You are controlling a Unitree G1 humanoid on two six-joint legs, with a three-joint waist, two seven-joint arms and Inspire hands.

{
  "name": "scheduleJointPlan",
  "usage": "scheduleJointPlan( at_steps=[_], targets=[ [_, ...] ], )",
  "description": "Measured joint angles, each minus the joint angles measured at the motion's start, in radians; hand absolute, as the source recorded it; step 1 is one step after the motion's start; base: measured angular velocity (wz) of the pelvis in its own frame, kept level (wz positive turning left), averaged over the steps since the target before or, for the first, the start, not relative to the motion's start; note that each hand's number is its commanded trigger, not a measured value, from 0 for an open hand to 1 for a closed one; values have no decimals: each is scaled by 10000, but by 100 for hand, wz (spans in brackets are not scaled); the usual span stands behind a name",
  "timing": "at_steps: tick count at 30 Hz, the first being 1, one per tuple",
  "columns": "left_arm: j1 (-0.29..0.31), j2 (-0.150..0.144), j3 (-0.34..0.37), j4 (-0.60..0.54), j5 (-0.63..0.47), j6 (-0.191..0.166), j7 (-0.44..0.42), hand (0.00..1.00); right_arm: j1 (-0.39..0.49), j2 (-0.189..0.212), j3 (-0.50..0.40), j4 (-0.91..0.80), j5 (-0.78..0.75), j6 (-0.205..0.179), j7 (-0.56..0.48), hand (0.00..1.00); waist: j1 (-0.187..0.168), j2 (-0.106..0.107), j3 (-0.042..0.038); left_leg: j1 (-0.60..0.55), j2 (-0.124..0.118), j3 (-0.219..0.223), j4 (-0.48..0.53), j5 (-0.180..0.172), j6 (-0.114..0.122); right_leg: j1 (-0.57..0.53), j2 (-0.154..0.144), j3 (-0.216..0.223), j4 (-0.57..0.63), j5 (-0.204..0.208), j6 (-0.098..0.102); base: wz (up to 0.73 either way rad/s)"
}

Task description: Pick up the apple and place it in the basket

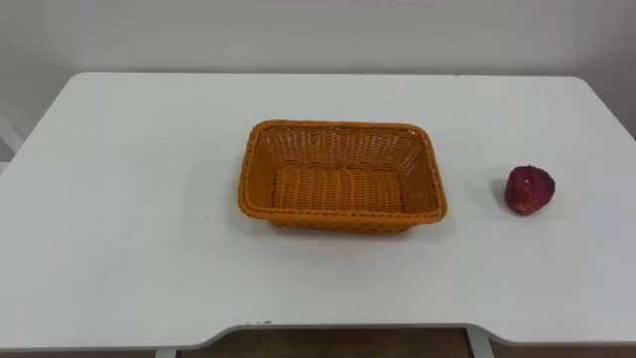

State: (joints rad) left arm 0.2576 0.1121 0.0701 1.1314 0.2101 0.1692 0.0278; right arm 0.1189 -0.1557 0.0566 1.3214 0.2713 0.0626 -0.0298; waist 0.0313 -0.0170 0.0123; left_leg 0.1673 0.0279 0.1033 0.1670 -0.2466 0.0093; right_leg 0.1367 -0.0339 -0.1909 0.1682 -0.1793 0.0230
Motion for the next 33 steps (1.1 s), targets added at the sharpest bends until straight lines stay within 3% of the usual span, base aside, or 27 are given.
scheduleJointPlan(
  at_steps=[13,17,23,27,31,33],
  targets=[
    [-17,-3,61,146,-4,-25,43,0,1,16,-31,-4,106,7,-137,0,10,28,-15,9,1,-3,4,-1,0,12,-2,-23,1,0,0,0],
    [-45,-23,281,236,-26,-91,101,0,8,57,-411,-24,1105,7,-436,0,-10,30,-12,9,5,2,13,-2,-1,1,0,-16,17,0,0,0],
    [3,-28,701,267,-44,-334,510,0,-71,57,-2092,-509,3593,-98,-1306,0,-258,37,-27,17,-4,26,20,-5,-2,0,-9,-3,22,-1,0,0],
    [345,-17,1484,-225,-45,-718,780,0,-117,32,-3881,-1814,5725,-237,-2335,0,-575,50,-47,17,-12,58,15,-3,-1,-29,-11,33,27,-4,2,-1],
    [421,158,2008,-383,-27,-1125,1015,0,-226,-11,-5117,-3451,6622,-900,-3595,0,-766,29,-76,-15,-10,257,16,-3,0,-148,2,265,58,-6,5,-12],
    [423,231,2031,-418,-25,-1128,1170,0,-291,-47,-5438,-3893,6691,-1113,-4057,0,-826,19,-88,-12,-22,272,-2,-3,0,-160,2,314,54,-11,12,-7]
  ],
)
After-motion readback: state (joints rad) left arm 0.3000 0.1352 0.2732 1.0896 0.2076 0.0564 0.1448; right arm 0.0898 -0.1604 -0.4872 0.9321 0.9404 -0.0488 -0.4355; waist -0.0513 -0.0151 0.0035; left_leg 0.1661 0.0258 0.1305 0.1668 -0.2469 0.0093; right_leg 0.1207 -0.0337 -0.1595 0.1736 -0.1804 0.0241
